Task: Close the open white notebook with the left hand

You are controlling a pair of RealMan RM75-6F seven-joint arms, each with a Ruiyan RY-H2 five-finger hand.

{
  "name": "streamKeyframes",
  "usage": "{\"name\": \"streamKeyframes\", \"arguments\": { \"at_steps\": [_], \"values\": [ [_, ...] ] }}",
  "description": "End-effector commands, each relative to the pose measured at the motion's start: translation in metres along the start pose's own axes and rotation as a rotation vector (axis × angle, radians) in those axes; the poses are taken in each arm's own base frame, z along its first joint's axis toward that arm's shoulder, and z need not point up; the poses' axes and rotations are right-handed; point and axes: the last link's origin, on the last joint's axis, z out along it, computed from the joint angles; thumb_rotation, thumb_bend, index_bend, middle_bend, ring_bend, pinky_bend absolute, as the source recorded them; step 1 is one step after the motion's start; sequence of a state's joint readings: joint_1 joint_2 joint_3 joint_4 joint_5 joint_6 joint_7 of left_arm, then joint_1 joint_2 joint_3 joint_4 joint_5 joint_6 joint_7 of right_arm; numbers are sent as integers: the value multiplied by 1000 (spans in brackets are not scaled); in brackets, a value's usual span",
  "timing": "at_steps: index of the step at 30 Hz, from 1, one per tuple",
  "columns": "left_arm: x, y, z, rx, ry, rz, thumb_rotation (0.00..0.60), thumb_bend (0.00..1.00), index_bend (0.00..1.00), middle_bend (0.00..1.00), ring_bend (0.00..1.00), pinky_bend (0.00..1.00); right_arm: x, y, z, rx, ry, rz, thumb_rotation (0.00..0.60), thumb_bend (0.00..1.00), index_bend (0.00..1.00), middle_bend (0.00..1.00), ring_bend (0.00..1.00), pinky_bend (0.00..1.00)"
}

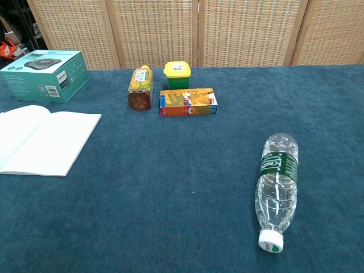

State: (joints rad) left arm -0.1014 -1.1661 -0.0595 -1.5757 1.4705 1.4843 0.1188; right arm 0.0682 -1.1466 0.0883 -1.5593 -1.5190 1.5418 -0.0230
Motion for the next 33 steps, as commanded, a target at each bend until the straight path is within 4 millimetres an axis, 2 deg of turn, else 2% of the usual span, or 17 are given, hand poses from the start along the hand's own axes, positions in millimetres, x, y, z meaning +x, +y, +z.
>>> {"name": "streamKeyframes", "arguments": {
  "at_steps": [1, 9, 14, 17, 25, 33],
  "values": [
    [-1, 0, 0, 1, -1, 2, 600, 0, 0, 0, 0, 0, 0, 0, 0, 1, 0, 1, 600, 0, 0, 0, 0, 0],
    [-7, -1, 8, -34, -13, -27, 600, 0, 0, 0, 0, 0, 3, 3, 0, -3, 0, 17, 600, 0, 0, 0, 0, 0],
    [-31, -10, 25, -70, -28, -82, 600, 0, 0, 0, 0, 0, 3, 4, 0, -5, -1, 23, 600, 0, 0, 0, 0, 0],
    [-54, -20, 36, -85, -68, -139, 600, 10, 0, 0, 0, 0, 3, 3, -1, 2, -3, 22, 600, 0, 0, 0, 0, 0],
    [-97, -38, 42, -75, -134, -145, 600, 27, 0, 0, 0, 0, 0, 1, -1, 9, -25, 20, 600, 0, 0, 0, 0, 0],
    [-112, -37, 52, -80, -161, -135, 600, 158, 0, 0, 0, 0, 1, 2, -1, 7, -26, 29, 600, 0, 0, 0, 0, 0]
  ]
}}
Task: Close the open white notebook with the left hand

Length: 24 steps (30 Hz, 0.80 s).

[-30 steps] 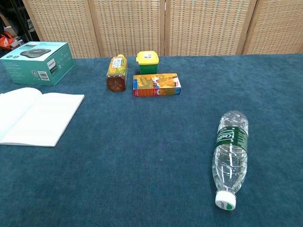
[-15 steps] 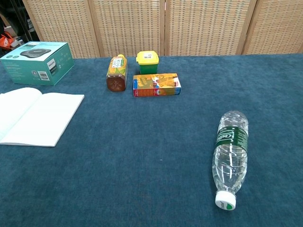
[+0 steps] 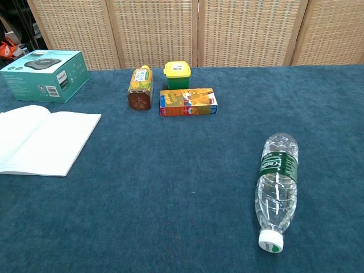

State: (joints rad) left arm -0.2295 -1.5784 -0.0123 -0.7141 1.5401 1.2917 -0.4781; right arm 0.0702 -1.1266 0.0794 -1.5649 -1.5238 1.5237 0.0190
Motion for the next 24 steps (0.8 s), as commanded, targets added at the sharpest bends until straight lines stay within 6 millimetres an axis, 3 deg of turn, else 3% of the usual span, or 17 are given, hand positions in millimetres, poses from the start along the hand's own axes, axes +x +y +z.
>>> {"name": "streamKeyframes", "arguments": {
  "at_steps": [1, 6, 11, 24],
  "values": [
    [-6, 4, 5, -10, -15, -5, 600, 159, 0, 0, 0, 0, 0, 0, 0, 0, 0, 3, 600, 0, 0, 0, 0, 0],
    [-9, 4, 9, -5, -8, 5, 600, 176, 0, 0, 0, 0, 1, 1, 1, 0, -5, 10, 600, 0, 0, 0, 0, 0],
    [-11, 1, 12, 15, -13, 10, 600, 267, 0, 0, 0, 0, 1, 3, 1, 0, -7, 15, 600, 0, 0, 0, 0, 0],
    [-14, 1, 33, 48, -45, 40, 600, 268, 0, 0, 0, 0, 1, 2, 2, 2, -11, 19, 600, 0, 0, 0, 0, 0]
  ]
}}
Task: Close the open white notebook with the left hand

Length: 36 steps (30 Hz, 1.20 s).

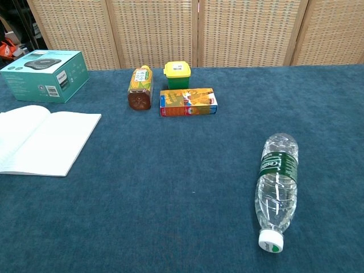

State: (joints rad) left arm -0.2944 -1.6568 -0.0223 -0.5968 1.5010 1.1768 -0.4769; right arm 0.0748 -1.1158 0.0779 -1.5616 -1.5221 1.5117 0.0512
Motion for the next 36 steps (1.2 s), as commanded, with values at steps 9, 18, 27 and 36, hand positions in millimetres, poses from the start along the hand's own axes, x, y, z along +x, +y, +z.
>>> {"name": "streamKeyframes", "arguments": {
  "at_steps": [9, 18, 27, 36],
  "values": [
    [0, -1, 10, 28, -12, 18, 600, 269, 0, 0, 0, 0, 1, 1, 0, 2, 0, 3, 600, 0, 0, 0, 0, 0],
    [-1, 1, 20, 38, -26, 42, 600, 277, 0, 0, 0, 0, 2, 2, 0, 1, 2, 10, 600, 0, 0, 0, 0, 0],
    [-1, 2, 25, 51, -39, 52, 600, 296, 0, 0, 0, 0, 2, 2, 0, 2, 5, 13, 600, 0, 0, 0, 0, 0],
    [0, 2, 24, 44, -32, 57, 600, 429, 0, 0, 0, 0, 2, 1, -1, 8, 4, 17, 600, 0, 0, 0, 0, 0]
  ]
}}
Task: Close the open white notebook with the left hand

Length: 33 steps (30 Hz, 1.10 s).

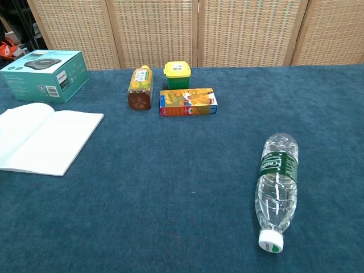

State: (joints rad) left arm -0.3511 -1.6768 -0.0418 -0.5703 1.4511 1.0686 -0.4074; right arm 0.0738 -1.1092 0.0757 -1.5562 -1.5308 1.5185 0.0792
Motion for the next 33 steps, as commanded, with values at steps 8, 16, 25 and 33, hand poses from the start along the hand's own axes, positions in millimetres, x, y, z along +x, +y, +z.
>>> {"name": "streamKeyframes", "arguments": {
  "at_steps": [8, 16, 25, 33],
  "values": [
    [5, 3, -1, -29, 47, 40, 600, 443, 0, 0, 0, 0, 0, 0, 0, -2, -2, 4, 600, 0, 0, 0, 0, 0],
    [16, 14, -9, -152, 185, 254, 600, 463, 0, 0, 0, 0, 0, 0, 1, -3, -8, 7, 600, 0, 0, 0, 0, 0],
    [35, 32, -13, -352, 286, 445, 600, 465, 0, 0, 0, 0, 0, 0, 0, -4, -11, 15, 600, 0, 0, 0, 0, 0],
    [50, 62, -11, -532, 358, 561, 600, 447, 0, 0, 0, 0, 4, 4, 1, -14, -5, 35, 600, 0, 0, 0, 0, 0]
  ]
}}
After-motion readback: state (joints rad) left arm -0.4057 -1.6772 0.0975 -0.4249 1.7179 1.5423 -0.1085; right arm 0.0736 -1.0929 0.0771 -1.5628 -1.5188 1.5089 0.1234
